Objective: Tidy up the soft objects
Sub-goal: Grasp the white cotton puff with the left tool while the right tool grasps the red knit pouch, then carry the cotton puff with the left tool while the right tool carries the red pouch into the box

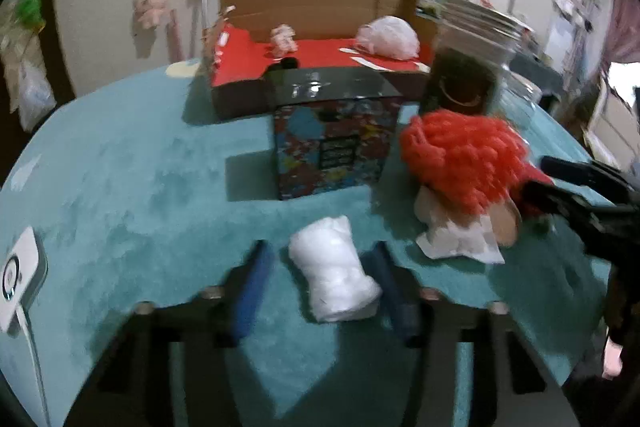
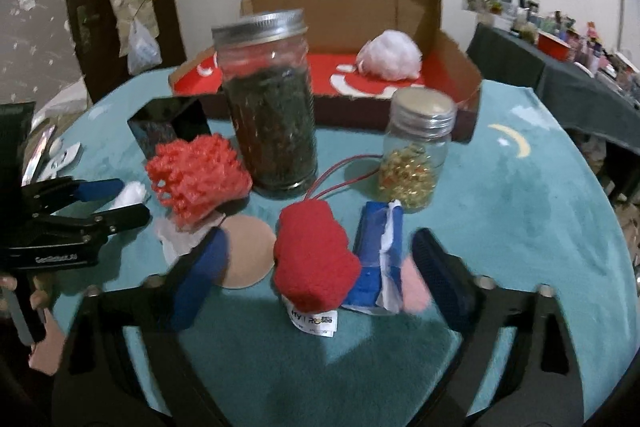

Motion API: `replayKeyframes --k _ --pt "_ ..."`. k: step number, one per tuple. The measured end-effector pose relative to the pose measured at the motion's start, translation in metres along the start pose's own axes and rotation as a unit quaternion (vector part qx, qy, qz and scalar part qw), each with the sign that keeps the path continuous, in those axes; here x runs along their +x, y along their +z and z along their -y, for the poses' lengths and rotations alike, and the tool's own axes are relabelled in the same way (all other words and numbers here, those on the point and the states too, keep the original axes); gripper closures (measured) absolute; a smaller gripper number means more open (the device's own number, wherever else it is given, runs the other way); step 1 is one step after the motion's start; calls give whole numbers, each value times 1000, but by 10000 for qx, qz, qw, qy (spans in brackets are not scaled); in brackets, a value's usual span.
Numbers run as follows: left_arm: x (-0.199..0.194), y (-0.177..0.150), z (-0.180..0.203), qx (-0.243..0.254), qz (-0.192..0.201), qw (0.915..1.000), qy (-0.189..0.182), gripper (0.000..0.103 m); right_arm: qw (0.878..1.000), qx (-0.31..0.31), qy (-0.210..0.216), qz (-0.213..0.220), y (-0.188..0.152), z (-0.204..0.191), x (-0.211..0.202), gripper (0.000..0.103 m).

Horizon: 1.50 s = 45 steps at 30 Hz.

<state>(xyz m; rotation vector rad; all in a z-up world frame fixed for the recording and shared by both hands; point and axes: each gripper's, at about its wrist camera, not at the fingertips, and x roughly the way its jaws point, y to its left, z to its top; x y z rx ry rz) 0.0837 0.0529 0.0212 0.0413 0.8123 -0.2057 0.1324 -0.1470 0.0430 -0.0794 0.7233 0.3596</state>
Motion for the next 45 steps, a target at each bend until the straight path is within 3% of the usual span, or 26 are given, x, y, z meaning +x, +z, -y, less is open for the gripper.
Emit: replayKeyframes --k 1,3,11,17,27,39,45 --pt "-1 -1 0 10 13 10000 -36 71 10000 -47 6 -87 0 -1 3 46" --pt "-3 -1 -3 -61 14 9999 -114 82 9993 -79 182 -325 -2 -1 12 65" --pt "-24 12 8 -83 307 9982 -507 84 9994 70 336 -36 -1 6 -3 68" --pt "-17 16 22 53 226 9976 -648 84 9991 -26 365 195 4 3 -18 68" --pt "-9 23 30 91 160 9962 -849 84 9980 11 599 182 6 4 -16 68" --pt "-9 22 34 134 110 9966 -810 84 9974 61 702 158 6 1 -14 68" --pt "-11 20 18 -38 75 9972 -738 84 9978 119 638 148 3 10 -17 68"
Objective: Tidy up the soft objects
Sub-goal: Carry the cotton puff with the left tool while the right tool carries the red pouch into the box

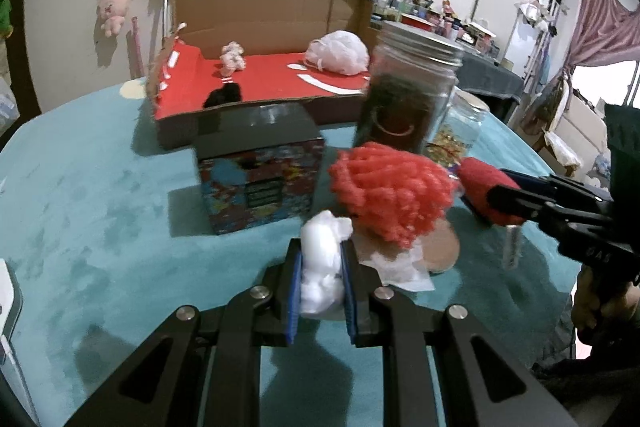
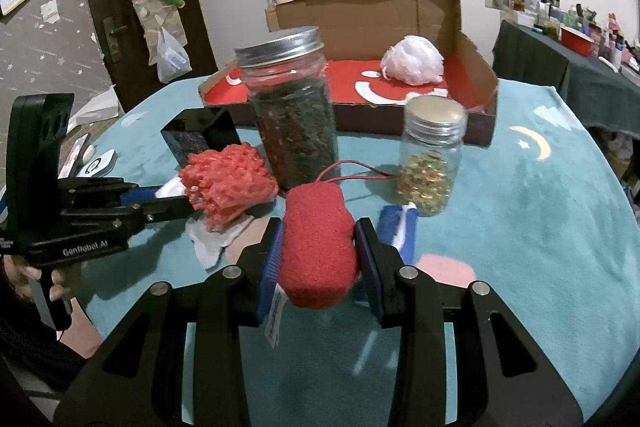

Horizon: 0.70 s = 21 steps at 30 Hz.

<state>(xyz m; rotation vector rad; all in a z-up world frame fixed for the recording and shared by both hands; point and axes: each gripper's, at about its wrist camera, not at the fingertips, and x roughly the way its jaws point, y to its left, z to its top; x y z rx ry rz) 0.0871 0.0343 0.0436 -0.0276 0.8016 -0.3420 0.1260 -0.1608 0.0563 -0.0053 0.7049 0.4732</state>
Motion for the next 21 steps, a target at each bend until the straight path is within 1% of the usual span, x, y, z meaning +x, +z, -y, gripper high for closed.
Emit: replayKeyframes --k 5,10,13,17,21 --pt "-8 1 -23 -215 15 9997 80 84 9997 223 14 -47 -3 21 -9 68" --pt "-8 6 -47 -274 -76 9995 120 84 9983 567 90 -50 -3 50 -16 68" --pt "-6 9 -59 -108 -134 9998 122 84 9964 788 298 -64 -2 69 -17 68" --pt "0 15 -72 104 -195 9997 92 84 9915 1101 688 -126 0 96 -14 68" --pt "6 19 -85 213 -300 9993 56 84 9862 1397 846 -255 0 123 -7 68"
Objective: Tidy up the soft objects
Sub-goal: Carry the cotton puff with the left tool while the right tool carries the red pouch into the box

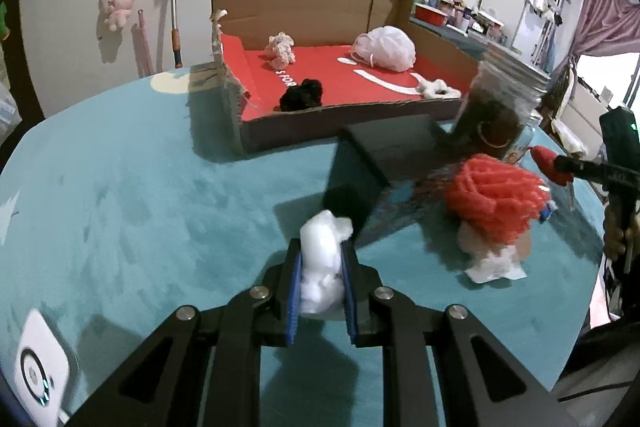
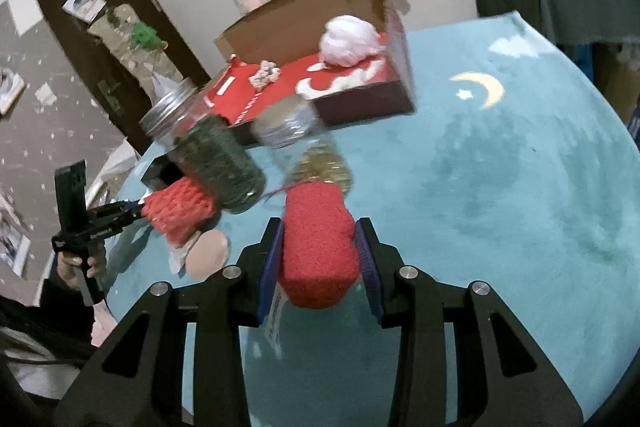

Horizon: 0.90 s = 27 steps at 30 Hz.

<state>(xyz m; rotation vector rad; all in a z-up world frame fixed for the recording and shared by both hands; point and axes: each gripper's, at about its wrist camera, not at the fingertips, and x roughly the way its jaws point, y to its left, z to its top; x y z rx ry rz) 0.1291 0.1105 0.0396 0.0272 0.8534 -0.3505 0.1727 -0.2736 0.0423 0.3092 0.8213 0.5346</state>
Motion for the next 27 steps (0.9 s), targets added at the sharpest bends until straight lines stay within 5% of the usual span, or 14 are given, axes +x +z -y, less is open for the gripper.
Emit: replayKeyframes --k 11,27 --pt "13 34 -20 338 -148 9992 -159 84 9987 358 262 -261 38 40 9 68" --pt "19 93 -15 708 -123 9970 -274 84 9985 -390 107 -372 103 17 29 68"
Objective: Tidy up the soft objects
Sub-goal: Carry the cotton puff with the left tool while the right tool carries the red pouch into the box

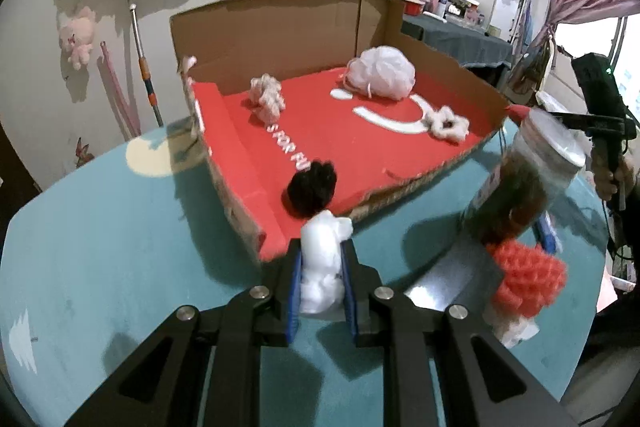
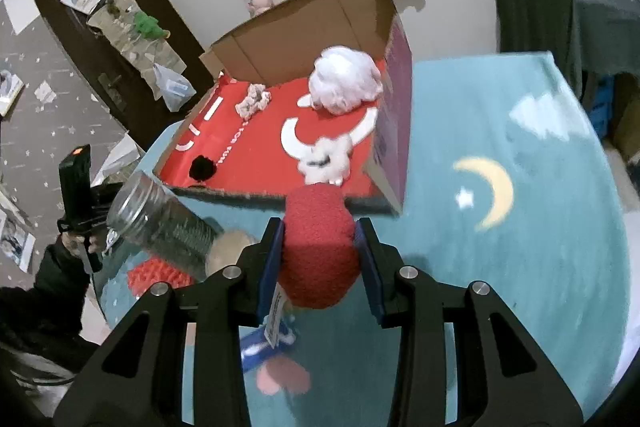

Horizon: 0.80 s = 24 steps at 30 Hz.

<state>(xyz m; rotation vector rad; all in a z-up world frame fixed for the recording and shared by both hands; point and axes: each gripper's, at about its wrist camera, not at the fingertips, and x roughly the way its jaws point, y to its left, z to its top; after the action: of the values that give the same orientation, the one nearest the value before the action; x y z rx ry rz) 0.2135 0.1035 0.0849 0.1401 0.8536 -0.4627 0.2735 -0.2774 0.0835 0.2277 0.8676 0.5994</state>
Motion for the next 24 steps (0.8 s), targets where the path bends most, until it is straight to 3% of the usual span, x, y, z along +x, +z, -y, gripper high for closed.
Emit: replayKeyframes --k 6,16,24 --pt "5 24 9 31 37 10000 -2 84 9996 -242 -74 87 24 -14 6 68" --pt "33 60 17 -110 -272 9991 315 84 9981 -568 -146 207 67 -43 28 68" --pt "68 84 18 -40 -661 9956 668 84 9932 -1085 -421 10 101 -73 71 68"
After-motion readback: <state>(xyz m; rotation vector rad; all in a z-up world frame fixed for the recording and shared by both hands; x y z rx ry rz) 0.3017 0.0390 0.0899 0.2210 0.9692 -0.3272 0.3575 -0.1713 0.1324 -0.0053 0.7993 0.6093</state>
